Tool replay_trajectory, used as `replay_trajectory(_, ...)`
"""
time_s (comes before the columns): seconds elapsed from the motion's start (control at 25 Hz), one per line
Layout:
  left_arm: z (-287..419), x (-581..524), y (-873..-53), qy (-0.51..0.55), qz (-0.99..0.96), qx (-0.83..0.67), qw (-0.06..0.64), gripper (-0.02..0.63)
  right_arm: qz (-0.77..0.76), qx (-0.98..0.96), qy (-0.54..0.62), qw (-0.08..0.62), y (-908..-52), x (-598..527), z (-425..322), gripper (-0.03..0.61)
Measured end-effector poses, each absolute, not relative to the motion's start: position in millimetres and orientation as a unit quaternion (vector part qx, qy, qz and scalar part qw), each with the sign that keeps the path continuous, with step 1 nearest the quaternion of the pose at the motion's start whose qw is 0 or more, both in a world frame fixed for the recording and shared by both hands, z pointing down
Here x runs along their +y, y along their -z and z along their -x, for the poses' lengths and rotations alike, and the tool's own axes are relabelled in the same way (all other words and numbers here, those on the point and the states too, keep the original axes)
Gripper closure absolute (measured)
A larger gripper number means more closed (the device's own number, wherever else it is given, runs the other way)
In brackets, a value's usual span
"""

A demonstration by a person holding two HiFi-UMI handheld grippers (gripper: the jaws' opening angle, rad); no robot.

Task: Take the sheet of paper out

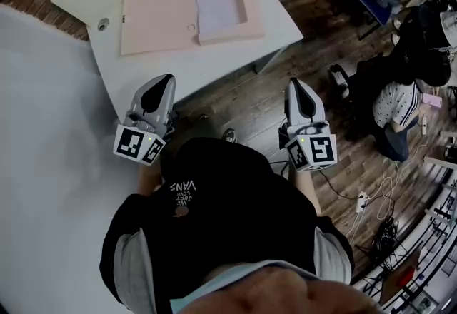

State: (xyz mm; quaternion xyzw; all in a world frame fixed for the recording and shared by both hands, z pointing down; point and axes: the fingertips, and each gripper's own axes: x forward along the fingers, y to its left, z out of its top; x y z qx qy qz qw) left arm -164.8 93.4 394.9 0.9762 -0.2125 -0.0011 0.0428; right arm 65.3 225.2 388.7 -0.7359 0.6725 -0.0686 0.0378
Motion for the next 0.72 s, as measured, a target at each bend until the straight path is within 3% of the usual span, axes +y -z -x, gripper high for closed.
replay_trajectory(0.72, 155.7, 63.5, -401.4, -0.006, -0.973, -0.226, 0.053, 0.614, 0.728, 0.681, 0.079, 0.030, -393.4, 188.9, -80.4, 0.578)
